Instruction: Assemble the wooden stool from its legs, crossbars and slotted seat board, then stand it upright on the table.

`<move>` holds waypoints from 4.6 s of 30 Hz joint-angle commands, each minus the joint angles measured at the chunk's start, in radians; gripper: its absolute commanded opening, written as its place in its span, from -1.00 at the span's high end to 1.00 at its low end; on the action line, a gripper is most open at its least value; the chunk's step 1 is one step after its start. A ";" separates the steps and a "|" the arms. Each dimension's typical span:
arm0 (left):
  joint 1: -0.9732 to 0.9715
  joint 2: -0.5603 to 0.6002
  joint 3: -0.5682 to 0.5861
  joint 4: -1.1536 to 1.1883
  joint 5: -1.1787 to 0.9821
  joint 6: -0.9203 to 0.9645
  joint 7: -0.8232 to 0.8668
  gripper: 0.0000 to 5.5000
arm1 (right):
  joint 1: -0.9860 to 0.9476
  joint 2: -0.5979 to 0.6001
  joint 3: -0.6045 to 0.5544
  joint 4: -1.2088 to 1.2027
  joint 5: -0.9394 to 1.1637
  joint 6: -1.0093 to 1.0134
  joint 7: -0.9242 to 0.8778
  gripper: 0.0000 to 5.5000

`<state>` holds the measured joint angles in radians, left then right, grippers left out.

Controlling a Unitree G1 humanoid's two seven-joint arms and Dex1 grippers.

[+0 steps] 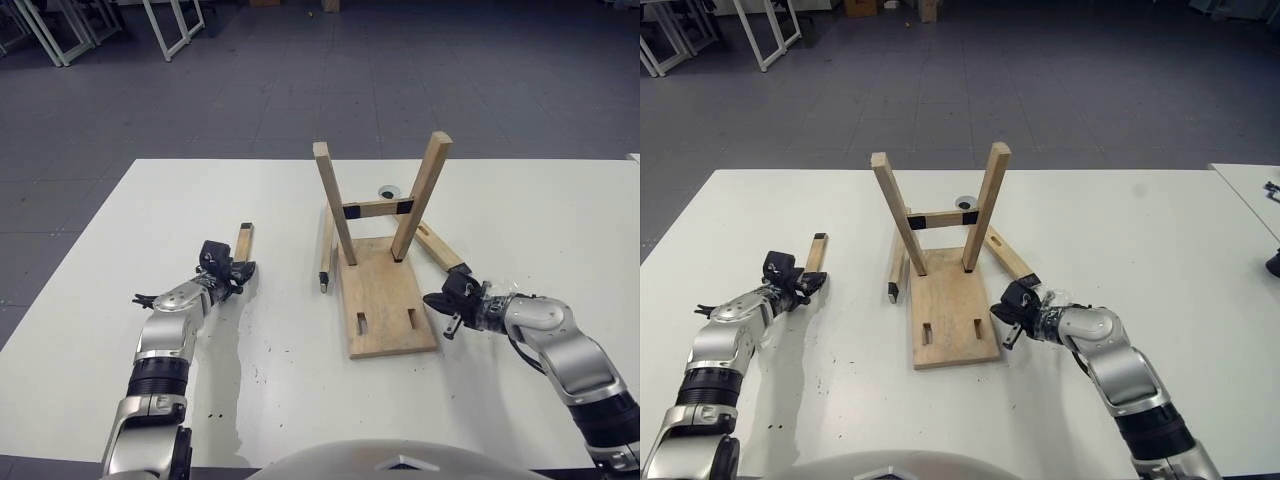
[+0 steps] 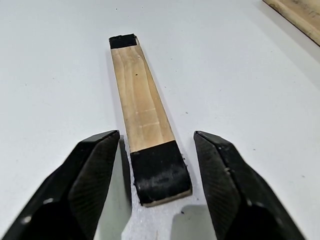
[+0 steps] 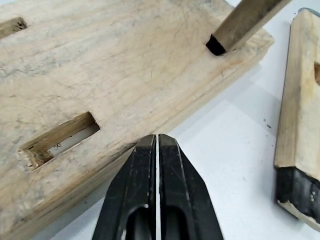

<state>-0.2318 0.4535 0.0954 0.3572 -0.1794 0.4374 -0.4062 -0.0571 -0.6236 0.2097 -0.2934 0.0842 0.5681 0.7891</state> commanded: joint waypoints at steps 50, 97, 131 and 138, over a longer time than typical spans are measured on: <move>-0.057 -0.100 -0.177 -0.648 0.015 -0.525 -0.109 0.52 | -0.802 0.458 -0.526 0.159 1.319 0.489 -0.822 0.46; 0.046 -0.115 -0.078 -0.382 0.178 -0.601 0.087 0.15 | -0.660 0.247 -0.229 1.051 0.177 -0.300 -0.217 0.86; 0.081 -0.143 -0.077 -0.399 0.178 -0.596 0.105 0.15 | -0.034 0.265 -0.472 0.150 0.247 -0.081 -0.430 0.86; 0.079 -0.146 -0.078 -0.398 0.178 -0.596 0.106 0.15 | -0.025 0.271 -0.462 0.132 0.250 -0.130 -0.443 0.86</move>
<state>-0.1510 0.3052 0.0132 -0.0426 0.0030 -0.1657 -0.2986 -0.0919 -0.3582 -0.2618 -0.1620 0.3396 0.4351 0.3518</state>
